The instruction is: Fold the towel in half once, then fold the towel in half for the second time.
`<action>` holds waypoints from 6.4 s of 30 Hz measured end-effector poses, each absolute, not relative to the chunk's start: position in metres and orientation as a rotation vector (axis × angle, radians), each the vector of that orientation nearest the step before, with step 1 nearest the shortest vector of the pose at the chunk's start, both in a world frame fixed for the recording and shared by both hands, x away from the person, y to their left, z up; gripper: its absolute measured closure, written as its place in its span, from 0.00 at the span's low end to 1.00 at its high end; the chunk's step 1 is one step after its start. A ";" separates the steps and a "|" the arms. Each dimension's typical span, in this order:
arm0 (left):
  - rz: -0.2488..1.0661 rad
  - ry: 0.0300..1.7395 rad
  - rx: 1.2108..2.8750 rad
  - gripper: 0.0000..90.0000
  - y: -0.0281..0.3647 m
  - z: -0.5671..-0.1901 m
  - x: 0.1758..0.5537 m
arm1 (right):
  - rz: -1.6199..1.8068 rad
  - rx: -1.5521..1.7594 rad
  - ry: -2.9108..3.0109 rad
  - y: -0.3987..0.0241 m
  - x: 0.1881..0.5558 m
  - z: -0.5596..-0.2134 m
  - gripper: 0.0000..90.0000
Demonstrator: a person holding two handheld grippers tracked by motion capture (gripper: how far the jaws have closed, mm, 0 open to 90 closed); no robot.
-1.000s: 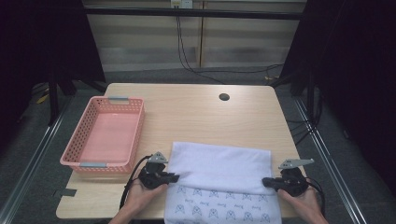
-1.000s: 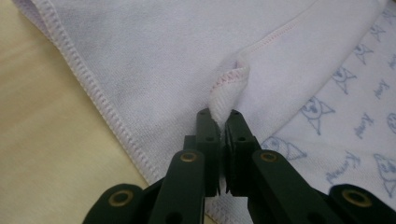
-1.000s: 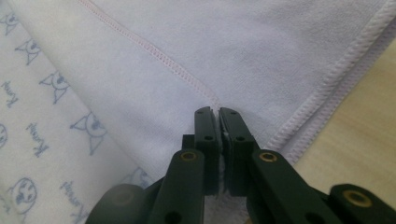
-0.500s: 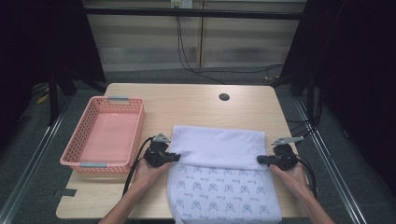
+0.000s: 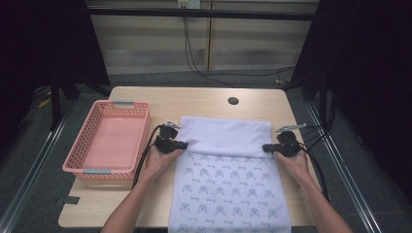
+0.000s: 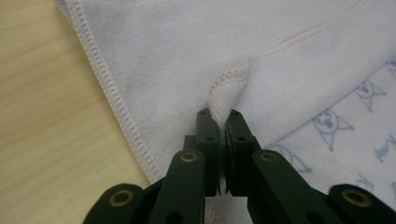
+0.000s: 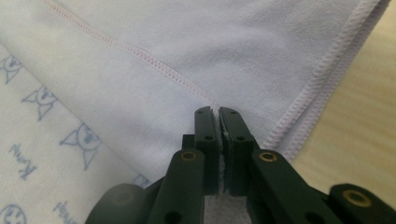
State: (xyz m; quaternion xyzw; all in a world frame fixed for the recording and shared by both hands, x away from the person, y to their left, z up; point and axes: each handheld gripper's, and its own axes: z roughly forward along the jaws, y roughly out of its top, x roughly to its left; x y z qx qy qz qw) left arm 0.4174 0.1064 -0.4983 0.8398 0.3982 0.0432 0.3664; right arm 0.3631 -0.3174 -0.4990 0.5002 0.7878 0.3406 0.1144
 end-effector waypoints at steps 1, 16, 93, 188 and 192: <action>0.116 1.030 2.141 0.96 0.105 -0.499 0.421 | 1.002 1.476 2.300 -0.317 0.368 -0.499 0.96; 0.156 1.094 2.087 0.96 0.113 -0.503 0.479 | 0.979 1.549 2.159 -0.303 0.438 -0.504 0.96; -0.093 0.658 2.202 0.87 0.159 -0.477 0.231 | 1.302 1.216 2.443 -0.323 0.171 -0.470 0.91; 0.128 0.914 2.082 0.51 0.136 -0.501 0.369 | 0.977 1.336 2.346 -0.331 0.341 -0.501 0.59; 0.142 0.940 2.080 0.42 0.141 -0.501 0.370 | 1.000 1.315 2.381 -0.330 0.340 -0.500 0.74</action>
